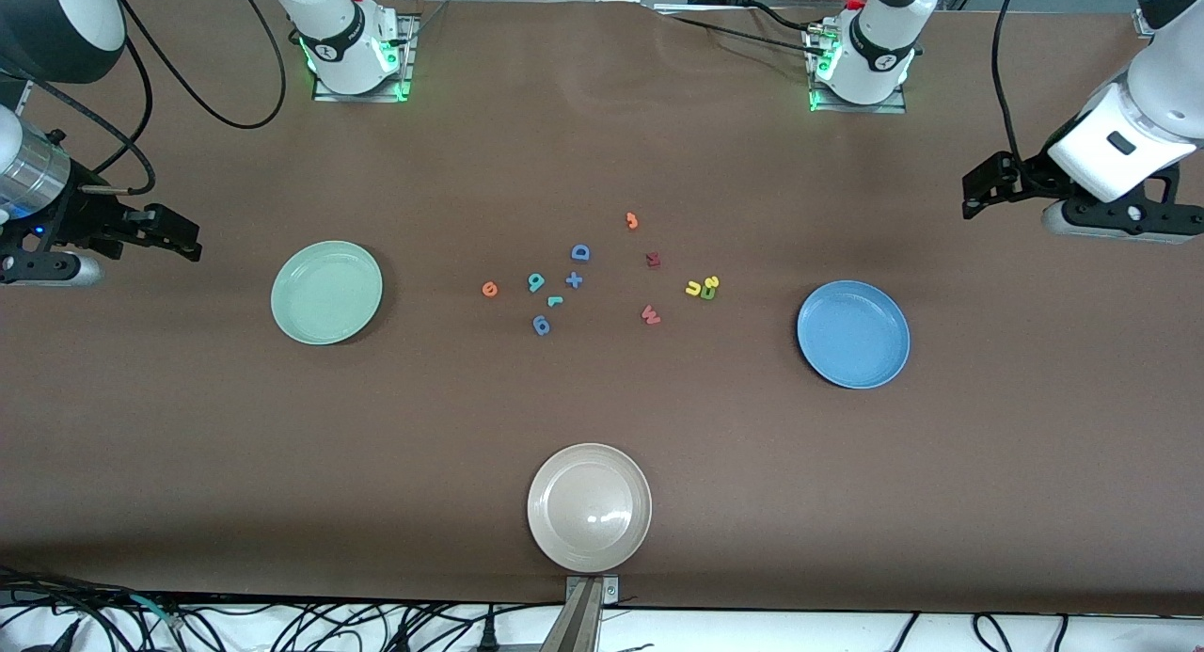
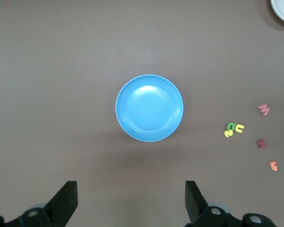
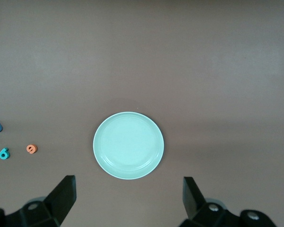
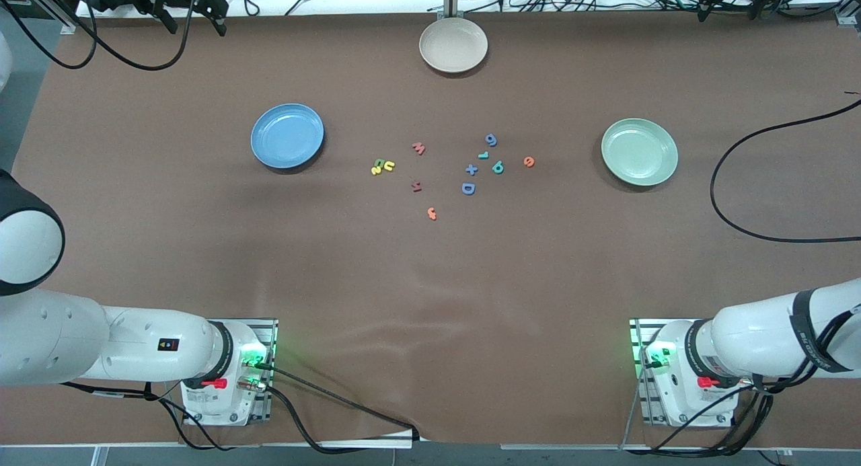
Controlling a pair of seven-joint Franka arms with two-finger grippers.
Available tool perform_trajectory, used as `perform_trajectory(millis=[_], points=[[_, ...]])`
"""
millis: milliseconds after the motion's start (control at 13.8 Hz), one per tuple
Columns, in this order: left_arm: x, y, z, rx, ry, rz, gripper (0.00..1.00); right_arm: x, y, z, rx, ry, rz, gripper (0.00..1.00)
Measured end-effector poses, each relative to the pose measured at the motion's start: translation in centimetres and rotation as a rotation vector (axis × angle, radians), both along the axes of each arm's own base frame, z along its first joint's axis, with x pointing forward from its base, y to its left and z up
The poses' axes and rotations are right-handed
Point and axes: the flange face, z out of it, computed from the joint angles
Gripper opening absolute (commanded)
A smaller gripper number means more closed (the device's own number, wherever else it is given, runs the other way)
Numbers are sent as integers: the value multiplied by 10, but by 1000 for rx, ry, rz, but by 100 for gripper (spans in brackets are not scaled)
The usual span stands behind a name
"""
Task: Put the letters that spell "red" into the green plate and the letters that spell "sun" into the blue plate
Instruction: 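Move the left gripper over the green letter beside the blue plate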
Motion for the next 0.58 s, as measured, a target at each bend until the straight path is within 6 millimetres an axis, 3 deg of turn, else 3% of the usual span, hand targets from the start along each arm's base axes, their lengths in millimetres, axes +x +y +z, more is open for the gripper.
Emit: perform_trajectory(millis=[145,290,579], points=[[1,-15,-11,1,29,-28,100,0,0,0,0,0,0,100],[3,-41,-27,3,58,-77,100,0,0,0,0,1,0,100],[8,-103,-81,8,124,-182,100,0,-1,-1,0,2,-2,100]])
